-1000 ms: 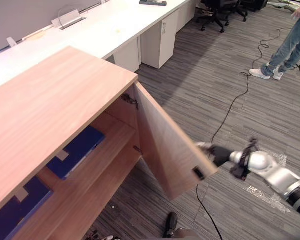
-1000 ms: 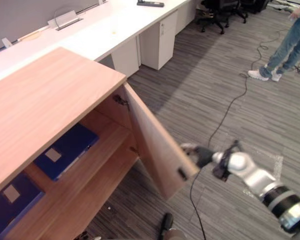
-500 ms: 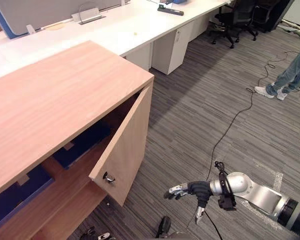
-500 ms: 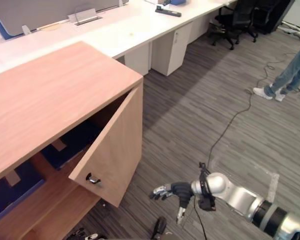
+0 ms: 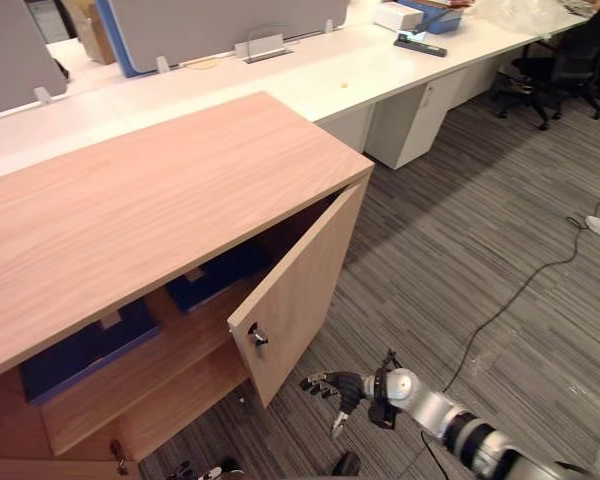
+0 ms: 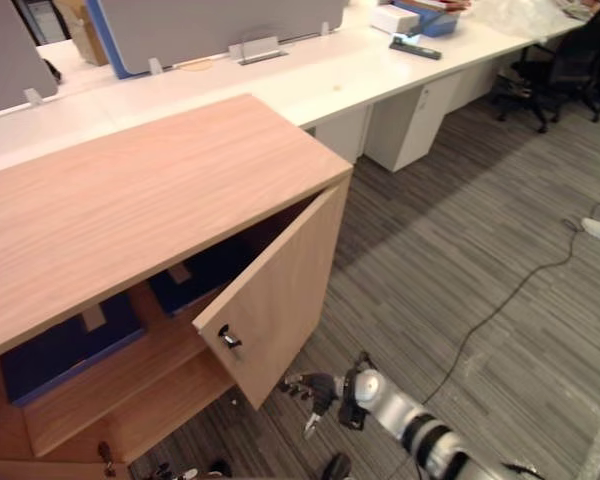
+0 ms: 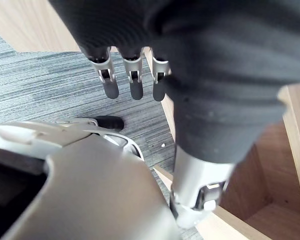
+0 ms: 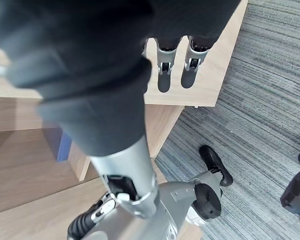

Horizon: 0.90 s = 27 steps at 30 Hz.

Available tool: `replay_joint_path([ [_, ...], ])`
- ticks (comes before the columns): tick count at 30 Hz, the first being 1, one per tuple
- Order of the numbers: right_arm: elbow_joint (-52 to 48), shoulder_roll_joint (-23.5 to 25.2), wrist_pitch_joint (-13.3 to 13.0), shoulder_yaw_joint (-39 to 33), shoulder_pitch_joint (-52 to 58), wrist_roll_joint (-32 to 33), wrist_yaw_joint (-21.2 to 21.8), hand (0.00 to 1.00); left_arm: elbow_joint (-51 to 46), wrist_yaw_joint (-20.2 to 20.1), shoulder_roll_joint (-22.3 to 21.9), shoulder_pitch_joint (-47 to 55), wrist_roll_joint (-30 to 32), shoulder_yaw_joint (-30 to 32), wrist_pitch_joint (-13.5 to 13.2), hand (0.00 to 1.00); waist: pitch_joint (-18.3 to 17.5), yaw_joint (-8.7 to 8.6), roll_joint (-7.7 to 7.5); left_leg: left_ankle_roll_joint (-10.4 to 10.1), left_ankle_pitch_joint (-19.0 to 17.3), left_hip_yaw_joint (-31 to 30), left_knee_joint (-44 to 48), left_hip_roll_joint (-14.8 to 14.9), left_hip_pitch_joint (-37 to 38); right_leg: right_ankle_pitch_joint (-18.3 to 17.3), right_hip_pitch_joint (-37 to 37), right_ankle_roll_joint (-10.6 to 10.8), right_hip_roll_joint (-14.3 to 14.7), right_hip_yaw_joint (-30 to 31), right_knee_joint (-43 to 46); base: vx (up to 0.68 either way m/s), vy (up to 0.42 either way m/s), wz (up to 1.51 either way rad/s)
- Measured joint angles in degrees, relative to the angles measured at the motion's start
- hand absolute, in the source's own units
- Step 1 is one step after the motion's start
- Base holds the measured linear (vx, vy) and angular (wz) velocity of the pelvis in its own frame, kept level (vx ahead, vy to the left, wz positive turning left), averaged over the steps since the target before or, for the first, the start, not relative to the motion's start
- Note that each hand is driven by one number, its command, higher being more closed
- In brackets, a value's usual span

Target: Walk over to the cabinet, pick up the folder, carry it to the office cabinet, place the folder inside the office cabinet, then close the office cabinet door

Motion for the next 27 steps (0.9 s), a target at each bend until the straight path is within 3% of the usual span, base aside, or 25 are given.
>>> replay_joint_path([
  [4,5.23,5.50,0.14,-6.62,1.21,1.84,-5.47,0.00,-0.01,1.33,-1.37,0.23,0.03,2.36,0.49,0.00,-0.48,0.20,0.52,1.29,0.10,-4.74,-0.50,-2.44,-0.06,-1.10,2.07,2.31,-3.22,-4.64,2.37,0.05,0.100,0.66],
  [6,5.24,5.52,0.25,-9.86,3.47,4.19,-6.57,0.00,-0.12,1.63,-1.80,0.49,0.03,2.92,0.54,0.00,-0.87,0.18,0.79,2.51,-0.30,-7.66,-0.53,-4.36,0.04,-4.53,1.99,3.84,-7.56,-7.23,9.42,0.09,0.191,0.87],
  [7,5.20,5.39,0.40,-12.07,5.61,5.15,-7.01,0.00,-0.25,1.65,-1.72,0.81,0.00,2.97,0.55,0.00,-1.73,-0.02,0.27,3.18,-0.49,-9.61,-0.56,-6.28,-0.01,-7.23,1.40,4.65,-11.58,-8.67,15.76,0.12,0.201,1.01],
  [9,5.17,5.22,1.33,-14.99,8.37,5.40,-7.58,0.00,-0.38,1.74,-1.04,1.32,0.02,1.70,0.57,0.00,-2.51,-0.28,-0.19,5.18,-0.85,-13.84,-0.62,-9.40,-0.26,-10.39,-0.27,0.74,-18.36,-6.72,26.76,0.13,0.220,1.08],
  [10,5.16,5.32,1.51,-15.79,9.04,5.40,-7.58,0.00,-0.41,1.75,-0.79,1.35,0.02,1.09,0.60,0.00,-2.61,-0.38,-0.27,6.08,-1.09,-15.03,-0.91,-10.08,-0.24,-10.34,-1.23,-0.33,-19.56,-4.06,29.56,0.11,0.225,1.00],
  [11,5.16,5.61,1.84,-16.37,10.07,5.39,-7.69,0.00,-0.51,1.79,-0.32,1.40,0.02,0.07,0.60,0.00,-2.77,-0.86,-0.21,6.54,-0.95,-17.68,-1.21,-10.52,-0.05,-10.03,-4.12,-1.69,-19.93,3.90,34.09,0.12,0.157,1.10],
  [12,5.09,6.75,2.19,-18.03,11.17,5.38,-7.81,0.00,-0.67,1.90,0.62,1.22,0.02,-0.61,0.60,0.00,-2.53,-1.06,-0.01,7.07,-0.61,-20.60,-1.19,-9.77,-0.53,-13.57,-6.00,-0.64,-15.91,14.64,34.63,0.12,0.090,1.11],
  [14,5.00,8.28,2.59,-20.89,12.64,5.73,-7.99,0.00,-0.59,2.21,1.39,1.04,0.03,-0.57,0.63,0.00,-2.37,-1.62,-0.11,6.98,-0.50,-24.28,-1.11,-8.67,-1.16,-17.45,-7.50,0.84,-9.59,26.06,33.60,0.09,-0.049,1.02],
  [15,4.90,8.90,2.67,-23.09,13.82,6.77,-8.18,0.00,-0.58,2.24,1.64,0.83,0.08,-0.45,0.64,0.00,-1.66,-2.00,-0.31,6.81,-0.46,-27.03,-1.11,-8.07,-1.16,-18.81,-8.32,2.21,-5.41,32.99,32.24,0.08,-0.113,1.18],
  [17,5.01,9.18,2.98,-25.93,16.00,7.34,-8.93,0.00,-0.57,2.23,1.64,0.64,0.22,-0.21,0.69,0.00,-0.39,-3.20,-1.64,5.39,-0.17,-31.14,-1.05,-8.00,-1.30,-18.91,-9.14,3.23,-0.98,41.12,27.31,0.07,-0.187,1.31],
  [19,7.04,10.58,3.39,-29.85,18.06,7.72,-9.62,0.00,-0.47,2.26,1.93,0.40,0.23,0.52,1.08,0.00,0.05,-3.41,-4.81,3.04,-0.52,-33.57,-0.45,-9.71,-1.88,-16.72,-9.38,5.84,-1.37,42.09,23.02,0.06,-0.265,0.97],
  [22,15.21,10.80,3.84,-35.98,17.61,8.56,-11.15,0.00,-0.74,2.17,-0.03,1.43,0.14,2.55,1.07,0.00,-1.18,-2.98,-2.32,2.01,-0.64,-32.12,-0.59,-5.99,-3.45,-16.00,-9.57,4.12,1.96,40.30,19.41,0.10,-0.186,0.14],
  [27,24.44,10.94,4.72,-47.70,19.87,7.20,-15.86,0.00,-0.60,2.16,-0.95,1.80,-0.19,4.28,1.09,0.00,-1.13,-3.72,-1.28,1.11,-0.59,-31.82,-2.38,-3.51,-3.15,-14.90,-7.03,3.09,4.10,38.42,15.44,0.11,-0.080,0.05],
])
